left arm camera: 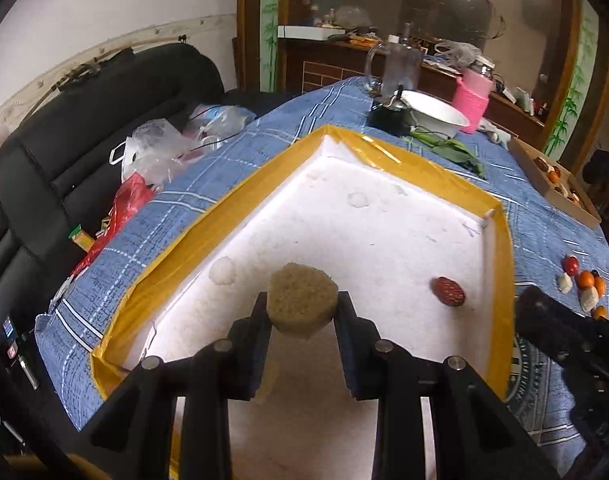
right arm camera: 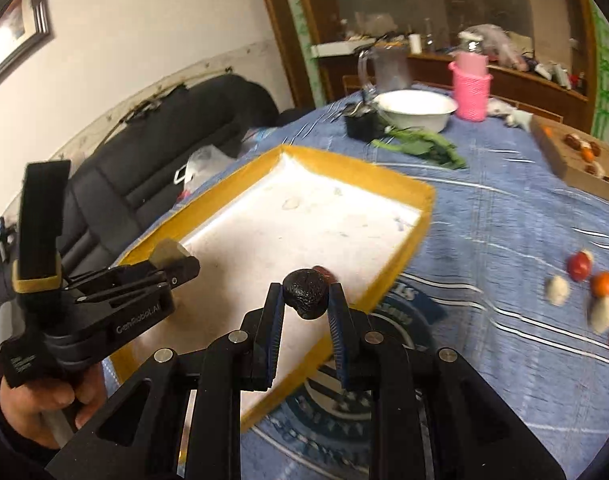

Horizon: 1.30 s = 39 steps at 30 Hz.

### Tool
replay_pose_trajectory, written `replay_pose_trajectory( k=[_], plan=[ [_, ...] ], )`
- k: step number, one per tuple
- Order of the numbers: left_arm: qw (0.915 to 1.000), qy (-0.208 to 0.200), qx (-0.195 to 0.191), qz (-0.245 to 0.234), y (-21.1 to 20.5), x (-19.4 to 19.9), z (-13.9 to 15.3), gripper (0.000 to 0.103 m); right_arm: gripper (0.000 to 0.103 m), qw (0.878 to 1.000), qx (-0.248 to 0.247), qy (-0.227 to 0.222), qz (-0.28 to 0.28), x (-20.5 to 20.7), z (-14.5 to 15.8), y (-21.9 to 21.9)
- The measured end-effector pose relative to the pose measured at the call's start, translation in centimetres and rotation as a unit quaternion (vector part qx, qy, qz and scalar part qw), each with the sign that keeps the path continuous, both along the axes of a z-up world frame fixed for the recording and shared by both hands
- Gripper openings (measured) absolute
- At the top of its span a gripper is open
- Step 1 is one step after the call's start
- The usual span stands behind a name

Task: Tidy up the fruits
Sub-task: 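Carry the bun and plum into the white tray and release both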

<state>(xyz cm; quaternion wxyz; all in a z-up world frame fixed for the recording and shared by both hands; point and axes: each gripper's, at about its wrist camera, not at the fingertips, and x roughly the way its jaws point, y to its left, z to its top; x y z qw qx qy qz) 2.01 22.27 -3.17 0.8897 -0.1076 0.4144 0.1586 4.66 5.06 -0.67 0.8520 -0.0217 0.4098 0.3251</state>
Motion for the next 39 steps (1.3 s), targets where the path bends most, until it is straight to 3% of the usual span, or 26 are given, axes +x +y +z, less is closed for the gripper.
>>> replay_pose_trajectory(
  k=[9, 16, 17, 19, 21, 22, 24, 28, 32, 39],
  plan=[
    [0.9998, 0.016, -0.002, 0.007, 1.0, 0.4, -1.1, 0.034, 0.021, 0.999, -0.026, 0.036, 0.021, 1.4, -2.7, 2.6],
    [0.9997, 0.017, -0.007, 0.018, 1.7, 0.4, -1.1, 0.036, 0.025, 0.998, -0.034, 0.039, 0.027, 1.5, -3.3, 3.0],
    [0.9996, 0.019, -0.006, 0.022, 1.8, 0.3, -1.0, 0.039, 0.031, 0.998, -0.032, 0.040, 0.028, 1.5, -3.3, 2.9],
    [0.9992, 0.016, -0.003, 0.036, 2.1, 0.0, -0.9, 0.059, 0.036, 0.998, -0.030, 0.039, 0.032, 1.4, -3.1, 3.0],
    [0.9988, 0.008, -0.005, 0.048, 2.4, -0.4, -0.6, 0.072, 0.048, 0.999, -0.029, 0.030, 0.028, 1.1, -2.6, 2.9],
    [0.9985, 0.005, -0.006, 0.054, 2.5, -0.7, -0.4, 0.073, 0.055, 0.999, -0.026, 0.026, 0.025, 0.9, -2.3, 2.7],
    [0.9981, -0.003, -0.008, 0.060, 2.7, -1.3, -0.1, 0.074, 0.055, 1.000, -0.016, 0.021, 0.016, 0.6, -1.7, 2.1],
    [0.9976, -0.012, -0.014, 0.067, 2.7, -2.3, 0.7, 0.082, 0.058, 1.000, 0.014, 0.011, -0.023, 0.3, -0.3, -1.1],
    [0.9968, -0.035, -0.026, 0.067, 1.8, -3.1, 1.7, 0.089, 0.080, 0.995, 0.041, 0.011, -0.093, 0.1, 0.3, -6.4],
    [0.9974, -0.064, -0.032, -0.002, -3.9, -3.0, 3.0, 0.093, 0.082, 0.974, 0.041, 0.060, -0.213, -0.2, -1.9, -17.9]
  ],
)
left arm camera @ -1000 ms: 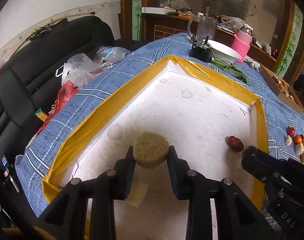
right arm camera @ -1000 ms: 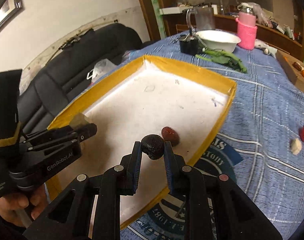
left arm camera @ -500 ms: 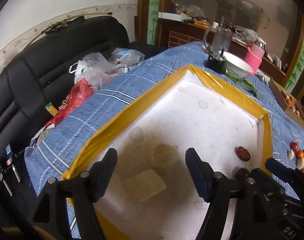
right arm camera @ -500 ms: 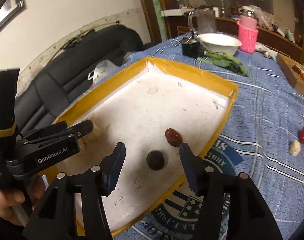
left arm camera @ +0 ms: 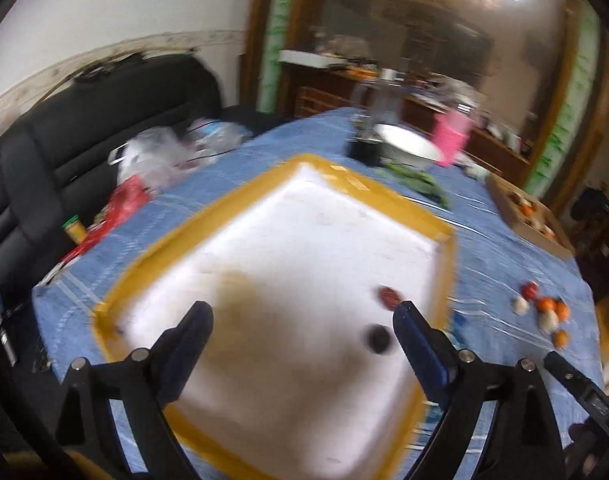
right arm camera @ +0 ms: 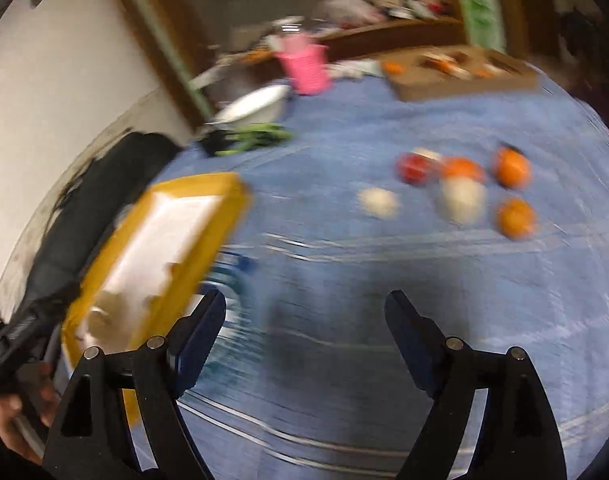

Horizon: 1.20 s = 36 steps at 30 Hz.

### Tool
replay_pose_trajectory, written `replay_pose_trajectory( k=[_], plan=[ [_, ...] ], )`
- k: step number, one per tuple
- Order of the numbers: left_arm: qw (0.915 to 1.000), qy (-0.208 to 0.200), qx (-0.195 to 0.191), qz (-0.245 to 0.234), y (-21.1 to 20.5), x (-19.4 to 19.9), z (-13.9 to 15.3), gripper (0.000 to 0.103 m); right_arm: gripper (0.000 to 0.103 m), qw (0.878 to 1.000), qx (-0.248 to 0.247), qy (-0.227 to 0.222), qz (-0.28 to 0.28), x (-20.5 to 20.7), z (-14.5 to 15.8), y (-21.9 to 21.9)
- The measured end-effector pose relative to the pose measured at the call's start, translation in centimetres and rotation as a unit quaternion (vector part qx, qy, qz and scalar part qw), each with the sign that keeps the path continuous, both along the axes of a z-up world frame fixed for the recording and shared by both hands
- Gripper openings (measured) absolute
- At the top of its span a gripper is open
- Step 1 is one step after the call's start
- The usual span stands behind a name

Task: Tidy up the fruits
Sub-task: 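Carry the bun and plum into the white tray and release both, then grasp a small beige ball with the left tool while the right tool grasps an orange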

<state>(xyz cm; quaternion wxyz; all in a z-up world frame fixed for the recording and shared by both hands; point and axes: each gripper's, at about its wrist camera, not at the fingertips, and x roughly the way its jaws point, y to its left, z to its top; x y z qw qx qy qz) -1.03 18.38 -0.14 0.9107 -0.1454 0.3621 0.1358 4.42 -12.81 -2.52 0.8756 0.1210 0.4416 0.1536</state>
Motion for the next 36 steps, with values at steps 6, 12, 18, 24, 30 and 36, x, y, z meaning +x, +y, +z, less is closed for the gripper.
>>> replay_pose_trajectory(
  k=[6, 12, 18, 24, 30, 36],
  plan=[
    [0.9939, 0.007, 0.030, -0.106, -8.3, 1.6, -0.2, 0.094, 0.085, 0.997, -0.021, 0.011, -0.071, -2.0, -1.4, -8.0],
    [0.9761, 0.035, 0.072, -0.202, -16.2, 3.9, -1.9, 0.094, 0.086, 0.994, -0.030, 0.017, -0.100, -2.4, -1.8, -12.6],
    [0.9678, 0.047, 0.079, -0.234, -20.3, 5.8, -3.0, 0.094, 0.086, 0.994, -0.052, 0.008, -0.096, -1.1, -2.0, -13.5],
    [0.9691, 0.046, 0.065, -0.233, -21.6, 8.7, -3.4, 0.094, 0.085, 0.994, -0.090, -0.006, -0.066, 1.8, -1.9, -12.0],
    [0.9683, 0.052, 0.064, -0.236, -22.6, 11.8, -4.1, 0.094, 0.069, 0.991, -0.122, -0.007, -0.049, 5.8, -2.2, -10.4],
    [0.9664, 0.064, 0.060, -0.241, -23.9, 14.9, -5.3, 0.093, 0.031, 0.991, -0.128, 0.002, -0.045, 7.7, -3.4, -10.2]
  ],
)
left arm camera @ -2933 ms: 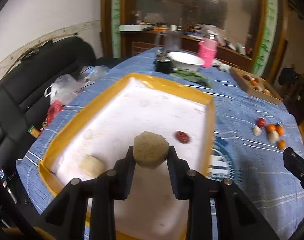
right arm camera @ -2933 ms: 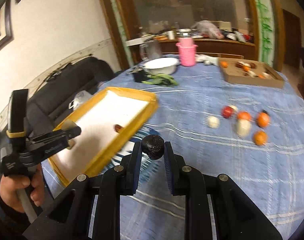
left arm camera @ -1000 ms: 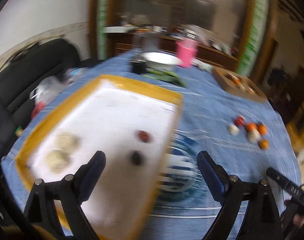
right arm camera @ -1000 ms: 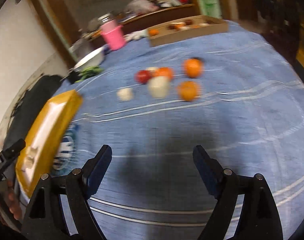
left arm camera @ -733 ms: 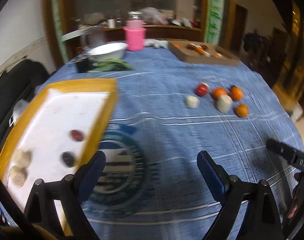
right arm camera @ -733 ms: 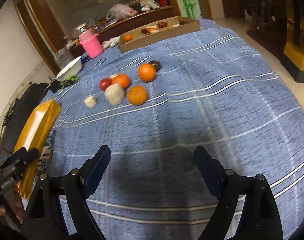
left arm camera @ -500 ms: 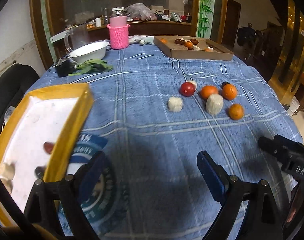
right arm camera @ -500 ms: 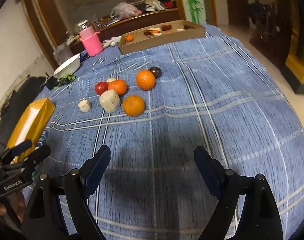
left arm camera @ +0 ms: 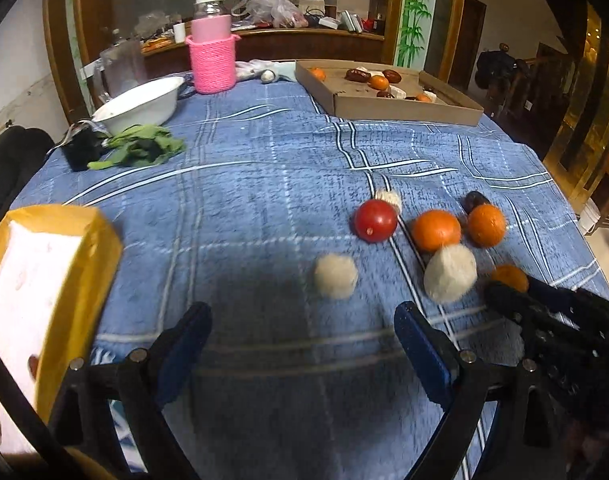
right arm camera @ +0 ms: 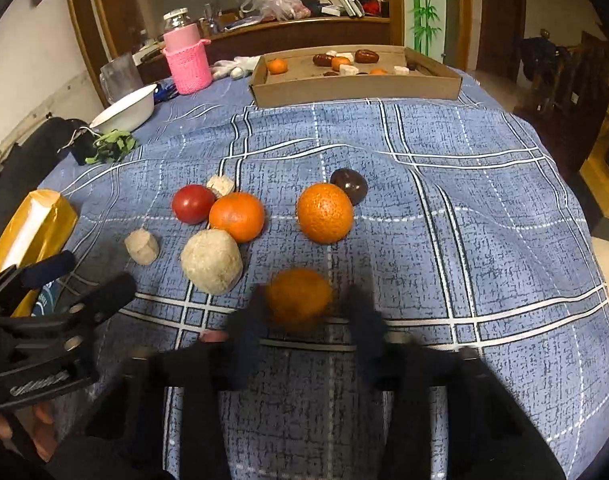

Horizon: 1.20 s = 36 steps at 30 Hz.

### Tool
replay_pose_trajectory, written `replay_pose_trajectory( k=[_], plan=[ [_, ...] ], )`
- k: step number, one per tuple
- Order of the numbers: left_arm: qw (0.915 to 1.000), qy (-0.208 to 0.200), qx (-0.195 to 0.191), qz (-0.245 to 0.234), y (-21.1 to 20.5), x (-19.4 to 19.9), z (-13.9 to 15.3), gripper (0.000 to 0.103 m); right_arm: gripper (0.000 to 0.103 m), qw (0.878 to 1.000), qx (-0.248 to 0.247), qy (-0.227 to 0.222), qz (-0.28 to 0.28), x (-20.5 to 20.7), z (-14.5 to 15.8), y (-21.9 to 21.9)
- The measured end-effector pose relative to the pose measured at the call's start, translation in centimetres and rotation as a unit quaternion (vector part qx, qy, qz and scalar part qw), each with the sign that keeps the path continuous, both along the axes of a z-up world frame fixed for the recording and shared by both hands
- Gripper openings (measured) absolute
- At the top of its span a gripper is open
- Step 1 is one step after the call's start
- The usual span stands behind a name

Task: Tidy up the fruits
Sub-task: 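Grasp a small beige ball with the left tool while the right tool grasps an orange, then lift the beige ball and orange above the table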

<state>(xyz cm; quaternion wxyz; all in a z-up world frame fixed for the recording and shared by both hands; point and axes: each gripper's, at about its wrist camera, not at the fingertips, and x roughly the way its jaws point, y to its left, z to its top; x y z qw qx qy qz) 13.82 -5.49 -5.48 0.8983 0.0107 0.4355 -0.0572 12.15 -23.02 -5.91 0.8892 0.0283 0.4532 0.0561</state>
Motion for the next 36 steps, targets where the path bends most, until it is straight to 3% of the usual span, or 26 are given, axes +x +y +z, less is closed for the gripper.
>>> replay_pose_trajectory(
  k=[2, 4, 6, 23, 31, 36],
  plan=[
    [1.0000, -0.005, 0.004, -0.007, -0.8, 0.8, -0.3, 0.086, 0.031, 1.000, 0.008, -0.003, -0.004, -0.3, 0.0, -0.4],
    [0.9997, 0.006, 0.018, -0.015, -1.5, 1.6, -1.0, 0.052, 0.031, 1.000, 0.015, -0.002, -0.009, -0.6, 0.2, -0.7],
    [0.9998, -0.002, 0.015, -0.016, -1.8, 1.8, -0.8, 0.027, 0.031, 1.000, 0.020, -0.004, -0.014, -1.0, 0.3, -1.0],
    [0.9973, -0.062, -0.006, -0.038, -1.0, -7.2, 1.9, 0.027, 0.030, 0.996, 0.026, -0.055, -0.069, -7.7, 2.1, -1.3],
    [0.9956, -0.093, -0.001, -0.008, 0.8, -9.1, 2.4, 0.027, 0.030, 0.992, 0.004, -0.096, -0.079, -9.3, 3.1, 0.0],
    [0.9960, -0.089, -0.001, 0.006, 1.2, -8.6, 2.1, 0.027, 0.030, 0.991, 0.000, -0.100, -0.090, -9.2, 3.1, -0.3]
  ],
)
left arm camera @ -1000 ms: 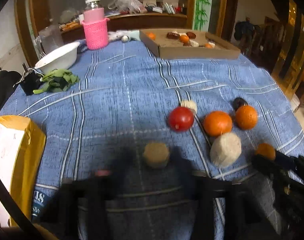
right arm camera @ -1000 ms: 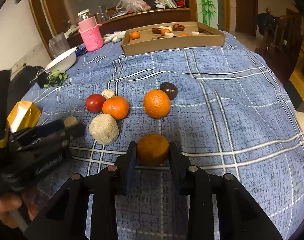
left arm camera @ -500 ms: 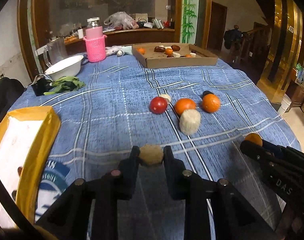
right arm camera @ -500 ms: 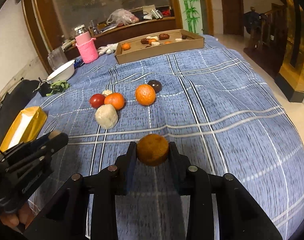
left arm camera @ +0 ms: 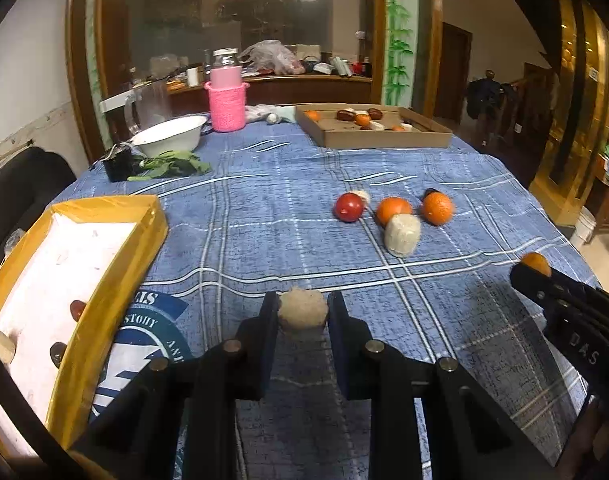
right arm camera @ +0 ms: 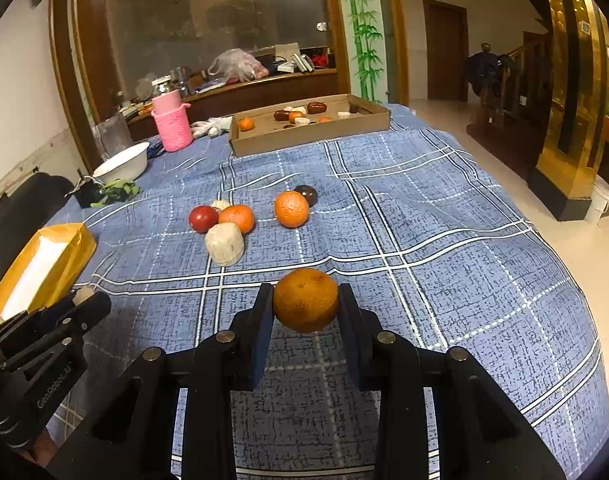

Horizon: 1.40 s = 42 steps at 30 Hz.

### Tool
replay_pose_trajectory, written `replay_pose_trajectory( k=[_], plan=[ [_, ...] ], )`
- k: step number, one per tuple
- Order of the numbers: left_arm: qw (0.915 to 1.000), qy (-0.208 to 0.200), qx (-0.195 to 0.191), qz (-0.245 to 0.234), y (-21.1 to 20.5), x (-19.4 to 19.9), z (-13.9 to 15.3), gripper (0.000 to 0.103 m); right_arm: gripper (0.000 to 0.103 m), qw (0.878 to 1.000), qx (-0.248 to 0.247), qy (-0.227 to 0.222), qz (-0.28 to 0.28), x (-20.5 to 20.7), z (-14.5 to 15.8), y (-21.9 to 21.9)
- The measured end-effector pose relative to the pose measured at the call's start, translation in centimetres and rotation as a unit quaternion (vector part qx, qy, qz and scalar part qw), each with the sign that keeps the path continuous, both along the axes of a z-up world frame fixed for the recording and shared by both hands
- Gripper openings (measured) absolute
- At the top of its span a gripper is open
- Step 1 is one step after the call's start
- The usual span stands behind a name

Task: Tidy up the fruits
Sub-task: 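Lift the beige ball and orange above the table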

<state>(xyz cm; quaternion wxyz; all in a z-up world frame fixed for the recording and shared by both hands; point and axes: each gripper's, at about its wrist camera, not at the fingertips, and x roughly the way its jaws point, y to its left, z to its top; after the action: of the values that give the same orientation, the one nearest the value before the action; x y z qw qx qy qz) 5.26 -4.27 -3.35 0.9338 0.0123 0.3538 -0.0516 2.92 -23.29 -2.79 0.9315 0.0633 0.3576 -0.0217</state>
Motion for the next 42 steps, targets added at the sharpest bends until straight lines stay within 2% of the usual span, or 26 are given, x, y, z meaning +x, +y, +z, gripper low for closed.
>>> replay_pose_trajectory(
  k=[18, 33, 42],
  plan=[
    [0.9997, 0.000, 0.008, 0.023, 0.5, -0.2, -0.2, 0.027, 0.030, 1.000, -0.001, -0.014, 0.002, -0.5, 0.3, 0.0],
    [0.9994, 0.003, 0.011, 0.033, 0.5, 0.0, -0.4, 0.027, 0.030, 0.999, 0.041, -0.026, -0.007, -1.0, 0.6, -1.4],
    [0.9992, 0.002, 0.013, 0.037, 0.7, -0.1, -0.3, 0.027, 0.030, 0.998, 0.044, -0.041, 0.003, -1.3, 1.0, -1.4]
  ],
)
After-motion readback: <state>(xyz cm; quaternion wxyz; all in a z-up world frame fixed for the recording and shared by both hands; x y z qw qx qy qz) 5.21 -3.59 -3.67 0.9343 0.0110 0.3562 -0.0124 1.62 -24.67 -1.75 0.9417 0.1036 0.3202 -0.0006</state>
